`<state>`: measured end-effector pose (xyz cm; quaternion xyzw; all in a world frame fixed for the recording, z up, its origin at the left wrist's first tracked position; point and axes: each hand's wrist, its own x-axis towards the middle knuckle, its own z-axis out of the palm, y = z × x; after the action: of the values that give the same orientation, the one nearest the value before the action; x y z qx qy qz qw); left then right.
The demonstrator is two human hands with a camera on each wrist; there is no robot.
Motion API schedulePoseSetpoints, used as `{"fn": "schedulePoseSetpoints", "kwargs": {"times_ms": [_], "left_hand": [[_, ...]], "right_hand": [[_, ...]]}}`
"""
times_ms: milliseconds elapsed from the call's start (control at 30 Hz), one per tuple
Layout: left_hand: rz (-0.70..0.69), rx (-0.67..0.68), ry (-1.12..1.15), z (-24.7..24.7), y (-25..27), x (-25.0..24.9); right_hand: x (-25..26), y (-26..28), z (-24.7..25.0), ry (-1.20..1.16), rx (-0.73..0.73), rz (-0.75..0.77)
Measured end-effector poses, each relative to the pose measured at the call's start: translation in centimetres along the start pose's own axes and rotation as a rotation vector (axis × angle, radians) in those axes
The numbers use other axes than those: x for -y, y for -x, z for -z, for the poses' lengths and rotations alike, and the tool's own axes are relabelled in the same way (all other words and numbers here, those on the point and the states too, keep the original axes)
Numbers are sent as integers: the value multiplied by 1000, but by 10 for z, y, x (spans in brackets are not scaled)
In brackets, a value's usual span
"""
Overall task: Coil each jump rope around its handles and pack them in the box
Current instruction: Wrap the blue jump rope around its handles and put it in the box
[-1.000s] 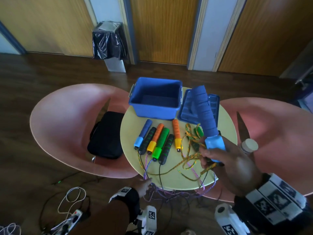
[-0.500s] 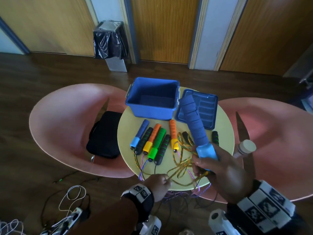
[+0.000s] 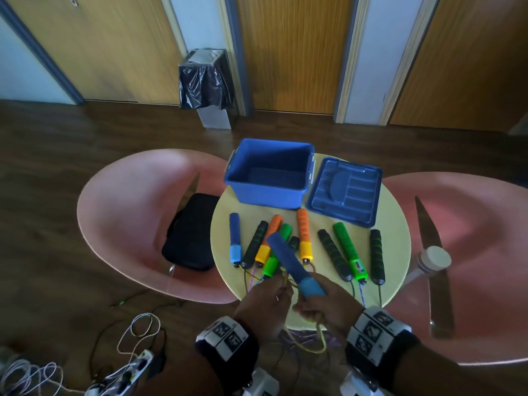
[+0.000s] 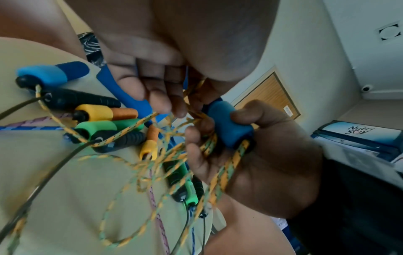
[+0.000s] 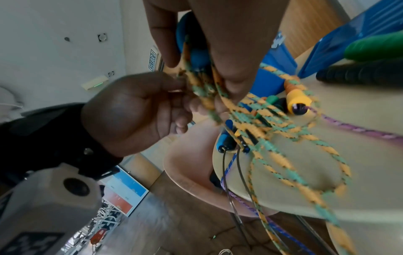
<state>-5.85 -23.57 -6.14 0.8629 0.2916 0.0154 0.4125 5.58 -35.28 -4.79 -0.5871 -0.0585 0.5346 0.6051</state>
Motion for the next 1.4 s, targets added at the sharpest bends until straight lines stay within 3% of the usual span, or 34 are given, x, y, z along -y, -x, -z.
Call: {"fn": "schedulePoseSetpoints", "kwargs": {"times_ms": [233,500,567,700,833,900,1000,1167,1400], "left_hand": [[-90,45,63,27,-4,2],[-188,188,198,49,-29,29],[-112,160,225,52,-41,47],[294,54,245,54,-66,103],[410,340,61,49,-69,126],[438,357,8,42,-66,128],[448,307,-88,26,-64,129],[453,181,-108,18,-64,121],[558,-133,100,24,-67,131]], "right_hand": [[-7,-18,-22,-312,147,-137],[-11,-41,-38,-293,21,-270],[-17,-44,-37,-244,5,-280],[-30,-42,-30,-160,-34,-279],[-37,-42,-23,29,-44,-319],[-38,-43,-20,73,-40,-327],[-37,-38,-17,97,28,-338],[-45,-25,-4,-124,47,-152],[-32,-11,14,20,75,-85]]}}
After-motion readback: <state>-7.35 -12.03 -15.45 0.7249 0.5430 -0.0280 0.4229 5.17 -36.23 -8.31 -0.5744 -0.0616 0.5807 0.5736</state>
